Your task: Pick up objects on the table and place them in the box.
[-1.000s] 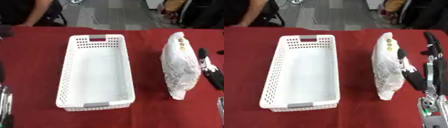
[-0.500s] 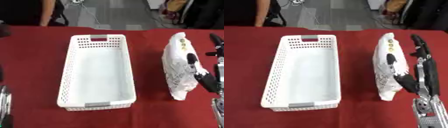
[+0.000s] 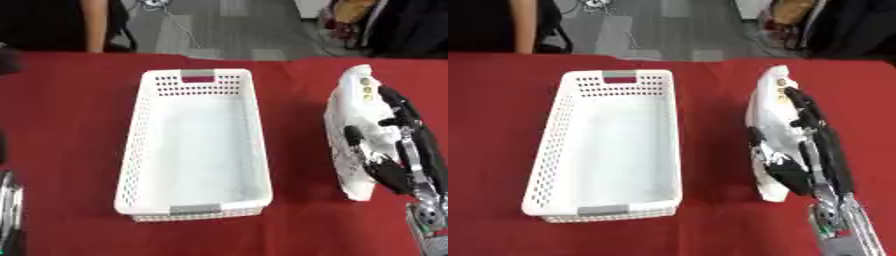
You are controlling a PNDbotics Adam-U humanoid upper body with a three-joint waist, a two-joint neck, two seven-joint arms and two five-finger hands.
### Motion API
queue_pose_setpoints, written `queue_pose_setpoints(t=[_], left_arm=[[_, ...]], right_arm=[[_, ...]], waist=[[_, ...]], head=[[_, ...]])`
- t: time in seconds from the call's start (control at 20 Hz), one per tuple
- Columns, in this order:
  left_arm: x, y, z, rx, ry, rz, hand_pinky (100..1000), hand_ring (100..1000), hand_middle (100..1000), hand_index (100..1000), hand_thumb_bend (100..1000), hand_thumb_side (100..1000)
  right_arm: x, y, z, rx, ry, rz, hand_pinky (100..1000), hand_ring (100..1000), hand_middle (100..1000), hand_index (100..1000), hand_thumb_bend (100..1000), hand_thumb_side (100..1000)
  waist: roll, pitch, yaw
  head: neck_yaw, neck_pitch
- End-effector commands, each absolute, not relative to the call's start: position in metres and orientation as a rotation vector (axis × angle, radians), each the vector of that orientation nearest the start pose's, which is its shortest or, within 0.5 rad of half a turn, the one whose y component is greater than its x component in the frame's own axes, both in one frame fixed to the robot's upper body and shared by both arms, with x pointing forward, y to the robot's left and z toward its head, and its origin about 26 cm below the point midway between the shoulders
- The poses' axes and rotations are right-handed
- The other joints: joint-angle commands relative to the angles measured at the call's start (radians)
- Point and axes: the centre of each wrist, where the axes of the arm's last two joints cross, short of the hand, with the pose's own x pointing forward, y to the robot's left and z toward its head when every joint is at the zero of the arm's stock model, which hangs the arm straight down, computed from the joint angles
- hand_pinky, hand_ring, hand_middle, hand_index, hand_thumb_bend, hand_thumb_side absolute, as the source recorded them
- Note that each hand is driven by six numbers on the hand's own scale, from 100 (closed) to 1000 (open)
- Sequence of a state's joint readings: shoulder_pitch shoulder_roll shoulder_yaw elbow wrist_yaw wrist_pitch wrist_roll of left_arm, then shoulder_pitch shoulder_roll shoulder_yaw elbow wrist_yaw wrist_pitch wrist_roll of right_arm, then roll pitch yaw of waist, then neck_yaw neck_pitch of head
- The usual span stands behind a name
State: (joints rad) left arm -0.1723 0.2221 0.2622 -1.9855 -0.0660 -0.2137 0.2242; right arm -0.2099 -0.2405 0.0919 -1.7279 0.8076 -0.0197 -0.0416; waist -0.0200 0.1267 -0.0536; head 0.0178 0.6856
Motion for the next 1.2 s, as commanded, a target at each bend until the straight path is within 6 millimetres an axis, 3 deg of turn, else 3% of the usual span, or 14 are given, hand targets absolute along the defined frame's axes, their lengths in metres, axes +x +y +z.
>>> queue_pose_setpoints(t=[0.05, 0.55, 0.95, 1.0, 1.05, 1.2], left_arm=[[0.280, 0.325, 0.177, 0.560, -2.417, 0.105, 611, 605, 732, 771, 100, 1000], [0.280, 0.325, 0.177, 0.560, -2.415, 0.103, 611, 605, 733, 771, 100, 1000], [0.280, 0.325, 0.176, 0.560, -2.408, 0.103, 612, 606, 734, 771, 100, 1000], [0.280, 0.325, 0.176, 0.561, -2.407, 0.103, 612, 606, 734, 770, 100, 1000], [0.279, 0.325, 0.176, 0.561, -2.407, 0.104, 612, 606, 734, 770, 100, 1000], [0.279, 0.325, 0.176, 0.562, -2.405, 0.104, 613, 606, 735, 771, 100, 1000]], right_arm=[[0.322, -0.257, 0.097, -0.910, -1.801, 0.856, 697, 933, 958, 1000, 534, 852], [0.323, -0.262, 0.104, -0.952, -1.799, 0.829, 696, 936, 958, 1000, 525, 862], [0.315, -0.267, 0.136, -1.009, -1.908, 0.723, 674, 935, 952, 1000, 506, 886], [0.314, -0.268, 0.140, -1.021, -1.923, 0.701, 670, 933, 951, 1000, 458, 920], [0.313, -0.269, 0.144, -1.032, -1.934, 0.681, 670, 933, 949, 1000, 503, 891], [0.310, -0.273, 0.148, -1.058, -1.936, 0.639, 668, 932, 949, 1000, 504, 891]], waist=[[0.003, -0.010, -0.001], [0.003, -0.009, -0.002], [0.002, -0.010, -0.004], [0.002, -0.010, -0.005], [0.002, -0.010, -0.005], [0.002, -0.010, -0.006]], head=[[-0.006, -0.012], [-0.004, -0.013], [0.000, -0.015], [0.001, -0.014], [0.001, -0.015], [0.003, -0.015]])
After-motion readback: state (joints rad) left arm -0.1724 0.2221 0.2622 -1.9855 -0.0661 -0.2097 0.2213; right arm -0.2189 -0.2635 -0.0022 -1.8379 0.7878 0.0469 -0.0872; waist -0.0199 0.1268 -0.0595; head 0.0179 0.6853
